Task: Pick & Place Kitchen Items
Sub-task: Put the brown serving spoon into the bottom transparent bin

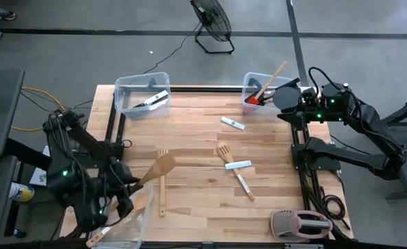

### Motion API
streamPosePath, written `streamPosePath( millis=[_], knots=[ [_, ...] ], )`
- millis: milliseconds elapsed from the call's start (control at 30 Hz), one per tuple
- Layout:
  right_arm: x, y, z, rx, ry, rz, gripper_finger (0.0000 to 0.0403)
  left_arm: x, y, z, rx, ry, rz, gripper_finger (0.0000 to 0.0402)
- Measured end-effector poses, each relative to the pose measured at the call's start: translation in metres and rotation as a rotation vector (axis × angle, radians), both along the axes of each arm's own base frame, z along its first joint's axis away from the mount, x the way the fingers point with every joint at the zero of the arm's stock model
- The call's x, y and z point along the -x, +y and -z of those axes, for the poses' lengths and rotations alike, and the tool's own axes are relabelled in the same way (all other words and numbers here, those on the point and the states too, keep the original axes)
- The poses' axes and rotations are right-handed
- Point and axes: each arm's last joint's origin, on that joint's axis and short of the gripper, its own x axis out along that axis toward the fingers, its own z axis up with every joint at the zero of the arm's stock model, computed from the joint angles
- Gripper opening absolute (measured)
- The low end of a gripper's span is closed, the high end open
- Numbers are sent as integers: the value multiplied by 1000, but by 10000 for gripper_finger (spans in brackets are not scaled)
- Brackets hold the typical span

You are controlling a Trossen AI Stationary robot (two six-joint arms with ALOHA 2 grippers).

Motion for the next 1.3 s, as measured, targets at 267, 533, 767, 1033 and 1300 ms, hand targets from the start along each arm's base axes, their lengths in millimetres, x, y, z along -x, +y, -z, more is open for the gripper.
streamPosePath(
  millis=[267, 533, 767, 1033, 1300],
  knots=[
    [0, 0, 0, -3, 0, 3, 215, -3, -28, 21, -33, 79, 35, 81],
    [0, 0, 0, -6, 0, 8, 215, 9, -43, 68, -67, 201, -32, 81],
    [0, 0, 0, -18, -3, 15, 215, 26, -49, 77, -1, 211, -94, 81],
    [0, 0, 0, -16, -2, 18, 215, 33, -41, 57, 132, 257, -111, 81],
    [0, 0, 0, -12, -1, 16, 215, 40, -25, 24, 299, 224, -126, 81]
  ],
)
